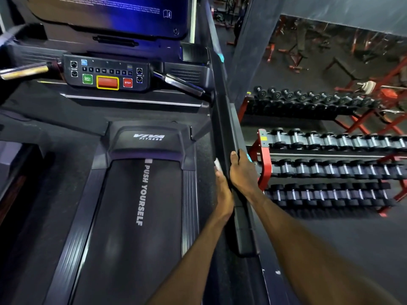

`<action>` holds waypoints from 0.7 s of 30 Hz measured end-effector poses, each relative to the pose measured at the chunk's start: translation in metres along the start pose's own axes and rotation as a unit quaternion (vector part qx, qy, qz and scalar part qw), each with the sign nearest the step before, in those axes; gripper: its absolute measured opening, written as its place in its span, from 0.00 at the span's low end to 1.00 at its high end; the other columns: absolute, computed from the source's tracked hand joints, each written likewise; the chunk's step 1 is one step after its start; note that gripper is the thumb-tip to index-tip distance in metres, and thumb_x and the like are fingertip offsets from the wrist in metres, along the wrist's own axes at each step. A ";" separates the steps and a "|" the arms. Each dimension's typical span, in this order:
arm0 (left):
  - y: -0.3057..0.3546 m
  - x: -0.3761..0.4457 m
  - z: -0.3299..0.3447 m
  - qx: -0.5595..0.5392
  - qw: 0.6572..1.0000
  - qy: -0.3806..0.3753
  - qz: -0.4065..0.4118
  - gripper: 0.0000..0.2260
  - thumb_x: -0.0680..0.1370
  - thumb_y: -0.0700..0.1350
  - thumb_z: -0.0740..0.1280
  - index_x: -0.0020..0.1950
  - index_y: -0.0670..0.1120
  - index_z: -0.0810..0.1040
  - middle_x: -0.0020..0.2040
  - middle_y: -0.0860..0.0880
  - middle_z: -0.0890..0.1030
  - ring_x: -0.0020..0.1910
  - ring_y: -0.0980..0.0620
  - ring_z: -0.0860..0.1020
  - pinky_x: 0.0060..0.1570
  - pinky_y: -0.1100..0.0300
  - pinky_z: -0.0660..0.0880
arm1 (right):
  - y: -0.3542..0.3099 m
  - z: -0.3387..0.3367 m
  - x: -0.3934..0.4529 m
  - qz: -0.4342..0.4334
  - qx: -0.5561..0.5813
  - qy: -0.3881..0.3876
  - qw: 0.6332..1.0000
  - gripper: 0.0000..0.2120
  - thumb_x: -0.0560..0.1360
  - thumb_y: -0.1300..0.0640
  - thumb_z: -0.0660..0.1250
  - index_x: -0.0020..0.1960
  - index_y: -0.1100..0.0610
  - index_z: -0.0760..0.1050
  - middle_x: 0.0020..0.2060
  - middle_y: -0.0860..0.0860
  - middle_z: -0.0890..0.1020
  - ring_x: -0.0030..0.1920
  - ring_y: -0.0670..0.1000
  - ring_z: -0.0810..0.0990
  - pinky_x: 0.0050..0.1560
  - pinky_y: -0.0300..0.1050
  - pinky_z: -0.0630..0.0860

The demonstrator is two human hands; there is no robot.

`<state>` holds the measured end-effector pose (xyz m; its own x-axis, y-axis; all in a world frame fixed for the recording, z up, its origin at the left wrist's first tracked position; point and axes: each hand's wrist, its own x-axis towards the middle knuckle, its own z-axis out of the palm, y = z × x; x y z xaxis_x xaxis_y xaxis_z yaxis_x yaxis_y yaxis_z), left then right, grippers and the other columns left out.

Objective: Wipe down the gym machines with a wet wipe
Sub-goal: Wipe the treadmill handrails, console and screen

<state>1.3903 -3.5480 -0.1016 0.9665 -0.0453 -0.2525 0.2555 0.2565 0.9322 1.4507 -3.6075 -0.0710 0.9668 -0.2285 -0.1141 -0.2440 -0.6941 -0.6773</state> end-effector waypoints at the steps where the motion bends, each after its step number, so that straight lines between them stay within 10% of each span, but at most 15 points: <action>1: 0.002 -0.002 0.002 0.013 1.000 -0.005 0.015 0.38 0.78 0.70 0.42 0.81 0.49 0.51 0.80 0.54 0.56 0.77 0.62 0.55 0.78 0.58 0.52 | 0.000 -0.001 0.000 -0.006 -0.002 0.004 1.000 0.25 0.82 0.40 0.49 0.68 0.56 0.70 0.56 0.57 0.81 0.57 0.59 0.79 0.60 0.61 0.74; 13: -0.009 -0.002 0.001 0.000 0.997 -0.024 0.073 0.39 0.76 0.73 0.42 0.81 0.52 0.47 0.81 0.55 0.50 0.79 0.60 0.49 0.79 0.52 0.45 | 0.000 0.000 0.006 -0.007 0.001 0.007 1.000 0.21 0.82 0.42 0.51 0.60 0.57 0.72 0.49 0.57 0.82 0.49 0.59 0.81 0.53 0.60 0.77; 17: -0.035 -0.005 0.002 -0.009 0.998 -0.035 0.058 0.36 0.77 0.73 0.44 0.81 0.56 0.50 0.81 0.54 0.54 0.79 0.56 0.52 0.78 0.46 0.48 | 0.000 0.000 0.007 -0.002 -0.004 0.010 1.000 0.20 0.83 0.44 0.52 0.60 0.57 0.73 0.50 0.56 0.82 0.51 0.58 0.81 0.53 0.55 0.76; 21: -0.026 -0.011 -0.002 -0.070 0.993 -0.033 0.094 0.27 0.84 0.60 0.38 0.76 0.53 0.64 0.72 0.55 0.71 0.72 0.60 0.68 0.72 0.62 0.64 | 0.001 -0.001 0.005 -0.014 -0.028 0.005 0.999 0.23 0.84 0.45 0.52 0.67 0.60 0.70 0.60 0.62 0.78 0.61 0.64 0.77 0.60 0.56 0.71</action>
<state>1.3726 -3.5526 -0.1235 0.9974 -0.0462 -0.0553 0.0692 0.3975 0.9150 1.4552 -3.6100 -0.0719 0.9726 -0.2149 -0.0886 -0.2211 -0.7376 -0.6380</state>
